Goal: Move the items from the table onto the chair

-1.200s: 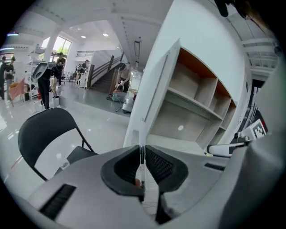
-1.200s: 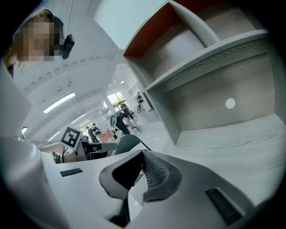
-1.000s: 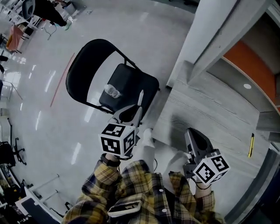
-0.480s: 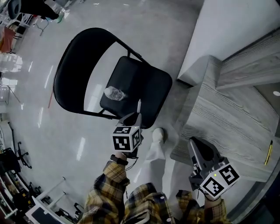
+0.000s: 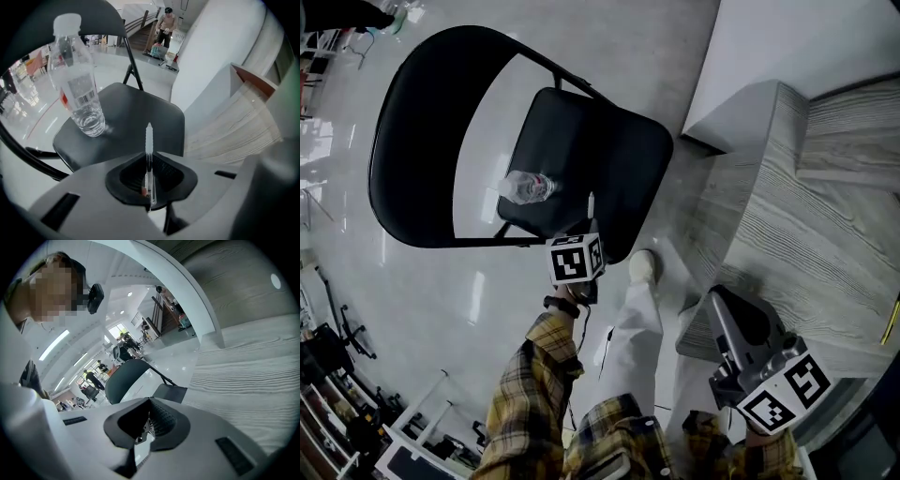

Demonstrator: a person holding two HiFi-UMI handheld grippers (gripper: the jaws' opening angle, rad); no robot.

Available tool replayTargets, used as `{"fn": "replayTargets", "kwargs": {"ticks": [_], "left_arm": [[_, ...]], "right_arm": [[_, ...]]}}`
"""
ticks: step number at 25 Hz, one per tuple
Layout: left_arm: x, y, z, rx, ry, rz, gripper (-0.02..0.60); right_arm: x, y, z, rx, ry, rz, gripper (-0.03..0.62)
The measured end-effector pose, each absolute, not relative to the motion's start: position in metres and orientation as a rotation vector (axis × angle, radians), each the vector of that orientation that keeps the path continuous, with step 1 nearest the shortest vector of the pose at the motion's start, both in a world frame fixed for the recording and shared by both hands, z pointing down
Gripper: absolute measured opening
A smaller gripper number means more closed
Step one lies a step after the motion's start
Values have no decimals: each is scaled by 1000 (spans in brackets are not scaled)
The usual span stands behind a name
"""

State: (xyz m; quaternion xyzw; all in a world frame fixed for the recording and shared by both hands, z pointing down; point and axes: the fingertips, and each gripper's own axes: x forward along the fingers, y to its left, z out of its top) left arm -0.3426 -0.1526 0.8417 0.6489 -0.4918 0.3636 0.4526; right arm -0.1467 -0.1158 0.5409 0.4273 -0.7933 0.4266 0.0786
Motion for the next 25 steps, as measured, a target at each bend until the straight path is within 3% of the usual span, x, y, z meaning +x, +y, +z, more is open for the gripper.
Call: {"fn": "replayTargets", "kwargs": {"ticks": [16,25], "left_arm": [[-343,-134,888,1525,-1121,1043,54],[-342,-135,847,1512,-1161,943,95]], "right_arm": [[-141,-122,548,1283,-2354,1305,17],[-135,-130,527,1317,-2351,1258,17]]}}
